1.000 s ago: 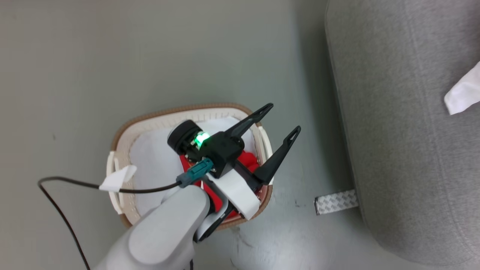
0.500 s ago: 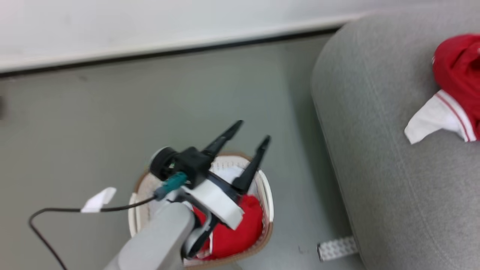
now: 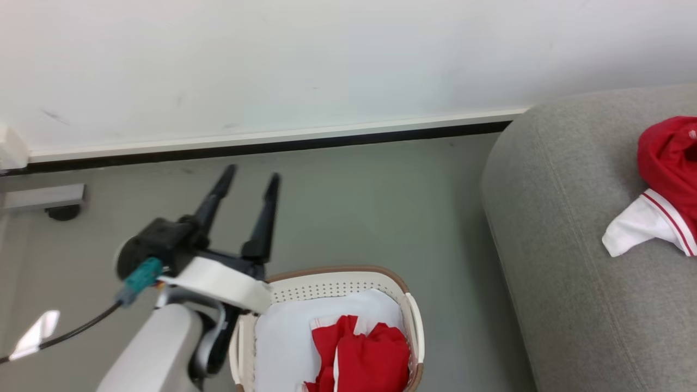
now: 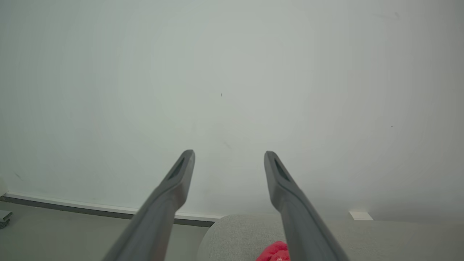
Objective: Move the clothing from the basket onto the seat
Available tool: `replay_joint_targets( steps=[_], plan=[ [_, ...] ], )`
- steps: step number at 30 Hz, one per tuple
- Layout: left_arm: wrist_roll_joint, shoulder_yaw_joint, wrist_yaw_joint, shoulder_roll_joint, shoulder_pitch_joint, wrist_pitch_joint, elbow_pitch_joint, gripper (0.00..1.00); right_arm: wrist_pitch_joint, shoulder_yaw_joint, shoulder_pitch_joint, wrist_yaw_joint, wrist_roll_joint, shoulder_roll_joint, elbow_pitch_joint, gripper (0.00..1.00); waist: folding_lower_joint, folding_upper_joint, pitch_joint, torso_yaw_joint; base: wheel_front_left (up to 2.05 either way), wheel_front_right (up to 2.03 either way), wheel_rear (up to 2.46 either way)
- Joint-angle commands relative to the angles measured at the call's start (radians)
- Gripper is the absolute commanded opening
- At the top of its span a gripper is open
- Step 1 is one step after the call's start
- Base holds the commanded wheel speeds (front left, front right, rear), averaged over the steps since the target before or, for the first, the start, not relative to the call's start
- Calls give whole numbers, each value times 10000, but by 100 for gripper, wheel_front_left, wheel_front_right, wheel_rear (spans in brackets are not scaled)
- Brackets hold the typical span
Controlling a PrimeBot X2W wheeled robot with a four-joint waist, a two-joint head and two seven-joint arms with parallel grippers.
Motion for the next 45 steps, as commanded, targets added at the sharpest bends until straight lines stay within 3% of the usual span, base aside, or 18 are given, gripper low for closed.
replay_joint_targets(
  steps=[1, 11, 24, 37, 45],
  plan=[
    [-13, 219, 86, 118, 273, -2, -85, 100, -184, -120, 370, -22, -167, 62, -157, 100, 3, 0, -88, 144, 0, 0, 0],
    [314, 1796, 354, -39, 1546, -3, -258, 100, -1171, -1437, 2794, -22, -2008, 1205, -1153, 100, 3, 0, -229, 417, 0, 0, 0],
    [1065, 3297, 79, -959, 3436, -4, -316, 100, -1529, -4705, 6866, -22, -4424, 4288, -2817, 100, 3, 0, -843, 426, 0, 0, 0],
    [1853, 4242, -703, -1879, 4338, -4, -38, 100, -1547, -5689, 8571, -22, -5586, 6207, -3385, 100, 3, 0, -1260, 563, 0, 0, 0],
    [2267, 4629, -1038, -2178, 4435, -4, 41, 100, -1548, -5754, 8911, -22, -6054, 6561, -3331, 100, 3, 0, -1423, 597, 0, 0, 0]
  ],
)
